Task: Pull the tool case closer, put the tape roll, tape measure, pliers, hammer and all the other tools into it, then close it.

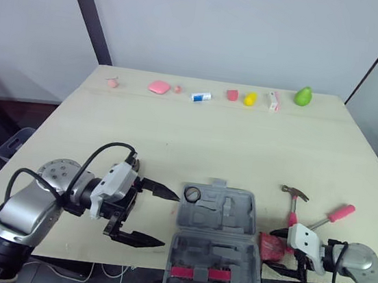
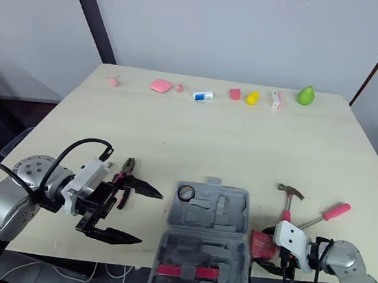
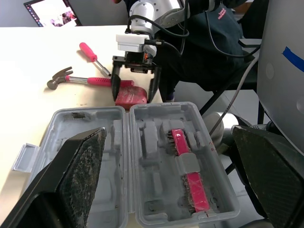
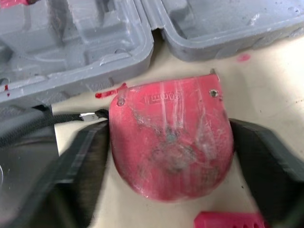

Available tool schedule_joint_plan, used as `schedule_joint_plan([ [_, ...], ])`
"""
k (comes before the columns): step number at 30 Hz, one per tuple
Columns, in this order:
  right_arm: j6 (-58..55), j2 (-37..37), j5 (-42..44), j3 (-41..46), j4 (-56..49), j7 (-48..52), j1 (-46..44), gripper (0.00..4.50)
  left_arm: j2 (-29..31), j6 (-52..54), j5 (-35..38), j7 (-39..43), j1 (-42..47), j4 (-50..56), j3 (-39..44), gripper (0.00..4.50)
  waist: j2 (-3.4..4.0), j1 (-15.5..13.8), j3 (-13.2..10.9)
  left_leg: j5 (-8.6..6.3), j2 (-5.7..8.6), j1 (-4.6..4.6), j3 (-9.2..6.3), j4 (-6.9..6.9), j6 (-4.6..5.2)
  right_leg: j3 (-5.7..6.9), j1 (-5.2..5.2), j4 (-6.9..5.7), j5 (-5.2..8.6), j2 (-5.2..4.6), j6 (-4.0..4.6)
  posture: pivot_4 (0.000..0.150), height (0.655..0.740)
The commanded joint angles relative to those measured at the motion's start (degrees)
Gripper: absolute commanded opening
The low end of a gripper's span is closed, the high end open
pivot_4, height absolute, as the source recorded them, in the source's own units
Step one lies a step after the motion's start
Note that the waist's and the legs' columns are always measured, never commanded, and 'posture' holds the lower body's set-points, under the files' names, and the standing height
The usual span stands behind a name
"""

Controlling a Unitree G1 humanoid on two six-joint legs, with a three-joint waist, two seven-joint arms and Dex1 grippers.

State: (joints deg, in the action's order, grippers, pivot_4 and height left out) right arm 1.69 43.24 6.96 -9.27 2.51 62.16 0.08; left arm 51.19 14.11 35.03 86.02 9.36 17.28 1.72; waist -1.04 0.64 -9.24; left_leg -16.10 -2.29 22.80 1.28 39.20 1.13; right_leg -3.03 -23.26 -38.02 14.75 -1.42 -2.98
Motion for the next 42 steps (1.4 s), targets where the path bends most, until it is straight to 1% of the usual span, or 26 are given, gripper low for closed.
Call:
schedule_joint_plan([
  [1,1.2,-0.3,0.2,0.5,-0.4,-0.1,-0.6,3.04,0.7,-0.9,0.4,0.7,0.0,1.1,1.3,4.5,0.0,0.0,0.0,0.0,0.0,0.0,0.0,0.0,0.0,0.0,0.0,0.0,0.0,0.0,0.0,0.15,0.74],
  [9,1.0,0.4,-0.4,0.7,-1.7,-0.1,0.1,3.04,0.8,-1.2,0.5,0.8,-0.2,1.1,1.3,4.5,0.0,0.0,0.0,0.0,0.0,0.0,0.01,0.0,0.0,0.0,0.0,0.0,0.0,0.0,0.0,0.15,0.74],
  [16,-3.4,6.8,1.5,4.2,-7.7,2.1,0.7,3.04,0.7,-1.7,0.4,0.5,-0.7,0.4,1.6,4.5,0.05,0.0,0.0,0.0,0.0,0.0,0.0,0.01,0.0,-0.03,0.0,0.0,0.0,-0.01,-0.01,0.15,0.74],
  [19,-6.2,9.1,2.0,4.7,-9.6,3.2,-0.8,3.04,0.3,-1.9,0.3,0.0,-0.7,0.2,1.6,4.5,0.05,0.1,0.0,0.0,0.0,-0.03,0.0,0.03,0.0,-0.02,0.0,-0.04,0.0,-0.01,-0.01,0.15,0.74],
  [23,-14.4,11.1,2.0,4.1,-12.9,3.8,-6.2,3.04,-0.8,-1.9,0.2,-1.5,-1.0,0.5,1.3,4.5,0.06,0.2,0.0,0.0,0.0,-0.04,-0.01,0.03,0.0,-0.02,0.0,-0.06,-0.01,0.02,0.0,0.15,0.74],
  [26,-19.8,11.8,1.1,1.8,-14.6,5.3,-11.8,3.04,-1.3,-1.6,0.0,-3.2,-1.4,0.6,1.8,4.5,0.06,0.1,0.0,0.0,0.0,-0.03,-0.02,0.03,0.0,-0.03,0.0,-0.05,-0.01,0.01,0.0,0.15,0.74],
  [30,-28.7,10.7,-1.8,-3.9,-15.9,6.3,-21.4,3.04,-1.4,-2.0,-0.2,-4.5,-2.7,0.6,2.6,4.5,0.08,0.0,0.0,0.0,-0.01,0.02,-0.05,0.02,0.0,0.02,-0.02,-0.03,0.0,0.01,0.01,0.15,0.74],
  [33,-34.9,8.5,-5.7,-10.8,-16.3,7.2,-29.6,3.04,-0.9,-2.5,-0.7,-5.4,-4.2,-0.1,4.3,4.5,0.1,0.3,-0.1,0.0,0.0,0.1,0.0,0.02,0.0,-0.04,-0.13,-0.04,-0.01,-0.02,0.01,0.15,0.74],
  [36,-40.5,5.4,-9.0,-17.0,-16.0,7.6,-36.1,3.04,-0.6,-3.1,-1.6,-6.1,-5.2,-0.9,5.7,4.5,0.13,0.3,-0.1,0.0,-0.02,0.1,0.0,0.01,0.0,-0.04,-0.2,-0.1,-0.01,0.01,0.03,0.15,0.74],
  [42,-45.3,-1.0,-15.8,-26.2,-13.2,5.6,-42.8,3.04,-0.6,-3.6,-2.5,-7.0,-6.5,-1.7,6.9,4.5,0.14,-0.1,-0.1,0.0,0.01,0.21,-0.01,0.0,0.0,0.01,-0.23,-0.07,-0.01,-0.06,0.02,0.15,0.74],
])
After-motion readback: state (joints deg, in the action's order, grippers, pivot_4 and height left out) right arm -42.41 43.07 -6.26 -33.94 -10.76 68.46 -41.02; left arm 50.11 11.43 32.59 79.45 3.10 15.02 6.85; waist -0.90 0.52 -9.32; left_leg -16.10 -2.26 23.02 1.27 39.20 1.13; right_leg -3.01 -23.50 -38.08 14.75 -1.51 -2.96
